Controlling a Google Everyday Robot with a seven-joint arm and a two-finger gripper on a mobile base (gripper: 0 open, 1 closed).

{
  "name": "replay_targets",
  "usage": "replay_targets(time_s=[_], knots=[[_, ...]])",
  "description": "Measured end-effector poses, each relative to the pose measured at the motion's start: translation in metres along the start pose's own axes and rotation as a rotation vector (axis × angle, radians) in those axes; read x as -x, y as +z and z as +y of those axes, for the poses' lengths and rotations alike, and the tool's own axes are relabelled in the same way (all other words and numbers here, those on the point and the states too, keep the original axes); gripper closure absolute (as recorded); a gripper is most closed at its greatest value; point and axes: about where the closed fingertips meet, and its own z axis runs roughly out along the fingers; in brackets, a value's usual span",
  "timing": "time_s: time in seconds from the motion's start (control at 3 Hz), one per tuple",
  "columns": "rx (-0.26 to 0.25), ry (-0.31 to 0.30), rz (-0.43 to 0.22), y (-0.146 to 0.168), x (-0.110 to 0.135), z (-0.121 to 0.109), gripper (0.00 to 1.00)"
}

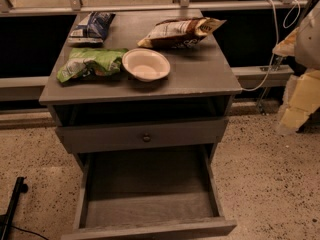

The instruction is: Place brown chip bag into middle drawer

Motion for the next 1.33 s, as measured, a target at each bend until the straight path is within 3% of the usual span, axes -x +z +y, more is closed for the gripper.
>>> replay_targets(time_s=[0.33, 0.67, 1.0, 1.33], knots=[[0.0, 0.0, 0.0, 0.0, 0.0, 0.0, 0.0], [-0.055, -0.041, -0.03, 0.021, 0.009, -0.039, 0.0], [-0.16, -0.15, -0.126, 0.049, 0.035, -0.102, 0.0], [-0.207, -0.203, -0.138, 0.052, 0.042, -0.115, 0.0]])
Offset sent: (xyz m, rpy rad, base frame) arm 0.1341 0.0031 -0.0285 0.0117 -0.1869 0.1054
